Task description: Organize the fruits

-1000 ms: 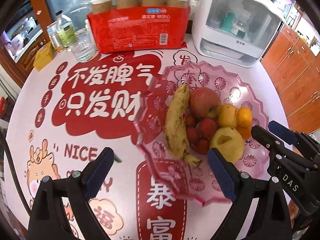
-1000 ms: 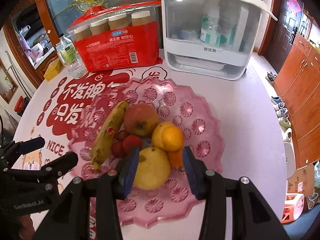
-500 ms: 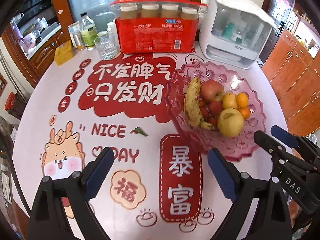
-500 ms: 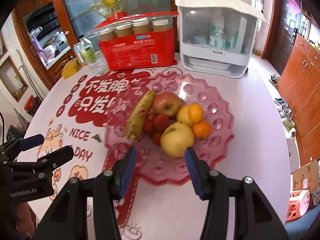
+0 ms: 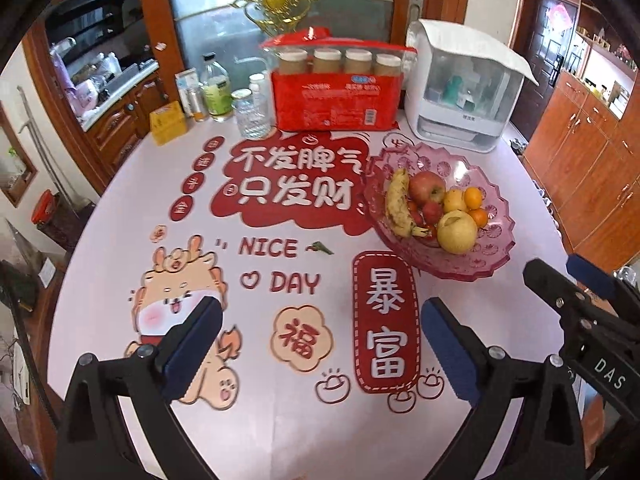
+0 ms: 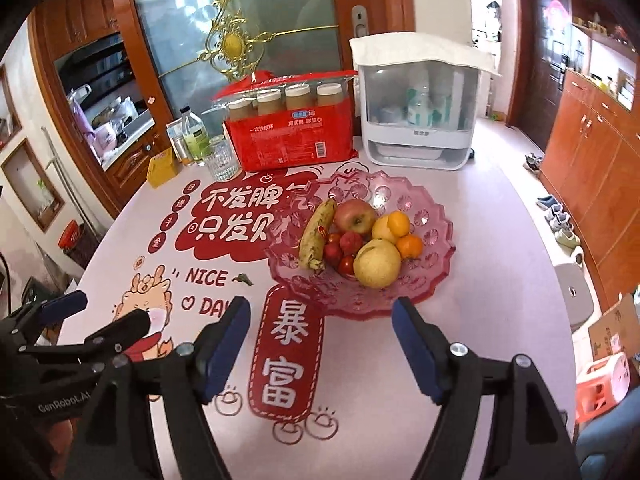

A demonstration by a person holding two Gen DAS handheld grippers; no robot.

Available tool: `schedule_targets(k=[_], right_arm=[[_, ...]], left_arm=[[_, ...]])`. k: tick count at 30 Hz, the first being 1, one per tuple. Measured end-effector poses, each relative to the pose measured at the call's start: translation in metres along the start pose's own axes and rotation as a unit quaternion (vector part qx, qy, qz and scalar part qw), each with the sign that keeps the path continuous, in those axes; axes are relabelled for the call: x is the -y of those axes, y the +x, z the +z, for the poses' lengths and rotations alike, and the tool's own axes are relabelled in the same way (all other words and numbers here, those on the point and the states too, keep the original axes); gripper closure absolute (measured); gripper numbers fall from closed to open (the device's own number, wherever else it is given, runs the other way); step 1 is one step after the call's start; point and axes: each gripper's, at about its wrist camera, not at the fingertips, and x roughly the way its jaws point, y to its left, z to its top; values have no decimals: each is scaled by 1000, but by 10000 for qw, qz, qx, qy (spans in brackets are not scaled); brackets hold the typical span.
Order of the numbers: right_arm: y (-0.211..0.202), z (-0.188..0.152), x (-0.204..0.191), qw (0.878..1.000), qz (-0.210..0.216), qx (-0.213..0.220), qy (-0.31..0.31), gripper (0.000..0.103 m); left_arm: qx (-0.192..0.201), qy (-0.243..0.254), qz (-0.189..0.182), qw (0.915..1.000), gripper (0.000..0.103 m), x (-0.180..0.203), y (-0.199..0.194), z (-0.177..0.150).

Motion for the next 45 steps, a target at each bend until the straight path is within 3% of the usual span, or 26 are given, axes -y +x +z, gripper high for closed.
schedule_targets(k=[19, 45], right_arm=[[-30, -34, -44, 9997, -234, -37, 105, 29], [-34, -26, -65, 9995, -309, 76, -61, 29]], left_arm=[[-14, 23, 123, 9999, 4, -26, -27, -24], [-6, -34, 246, 9997, 4, -39, -23, -19]])
